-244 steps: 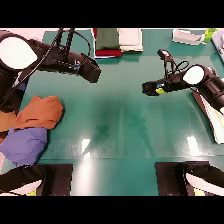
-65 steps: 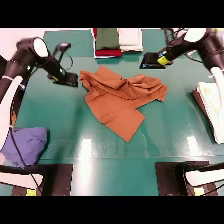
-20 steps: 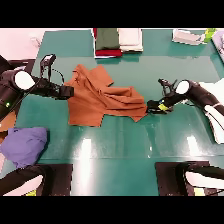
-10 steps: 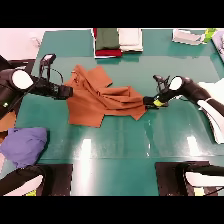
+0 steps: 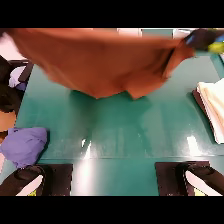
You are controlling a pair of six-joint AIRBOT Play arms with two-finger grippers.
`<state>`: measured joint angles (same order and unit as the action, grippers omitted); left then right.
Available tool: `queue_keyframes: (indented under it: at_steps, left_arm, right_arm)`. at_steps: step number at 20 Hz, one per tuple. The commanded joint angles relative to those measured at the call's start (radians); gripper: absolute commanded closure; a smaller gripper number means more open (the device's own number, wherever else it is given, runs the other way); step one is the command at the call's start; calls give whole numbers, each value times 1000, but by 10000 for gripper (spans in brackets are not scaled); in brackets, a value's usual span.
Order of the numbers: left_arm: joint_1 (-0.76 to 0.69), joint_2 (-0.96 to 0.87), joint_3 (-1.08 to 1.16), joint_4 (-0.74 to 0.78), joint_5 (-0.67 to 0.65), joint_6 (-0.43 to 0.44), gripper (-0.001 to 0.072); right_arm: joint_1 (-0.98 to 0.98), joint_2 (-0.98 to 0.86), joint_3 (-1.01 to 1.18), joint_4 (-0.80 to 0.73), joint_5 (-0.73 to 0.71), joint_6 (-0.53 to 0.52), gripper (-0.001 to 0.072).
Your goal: Fold the shirts.
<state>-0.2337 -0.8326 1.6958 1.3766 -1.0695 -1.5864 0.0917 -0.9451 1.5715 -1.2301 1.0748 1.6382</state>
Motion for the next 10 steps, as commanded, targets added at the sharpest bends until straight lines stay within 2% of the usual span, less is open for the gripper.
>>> queue_keyframes:
  at_steps: [1, 7, 10]
  left_arm:
    - [0, 66, 207, 3, 19, 9, 686]
    - [0, 69, 324, -50, 58, 25, 686]
    - [0, 24, 324, -26, -8, 27, 686]
  right_arm:
    - [-8, 129, 185, -22, 14, -10, 697]
    - [-8, 125, 422, -108, 108, -8, 697]
    - [-8, 26, 525, -105, 194, -6, 697]
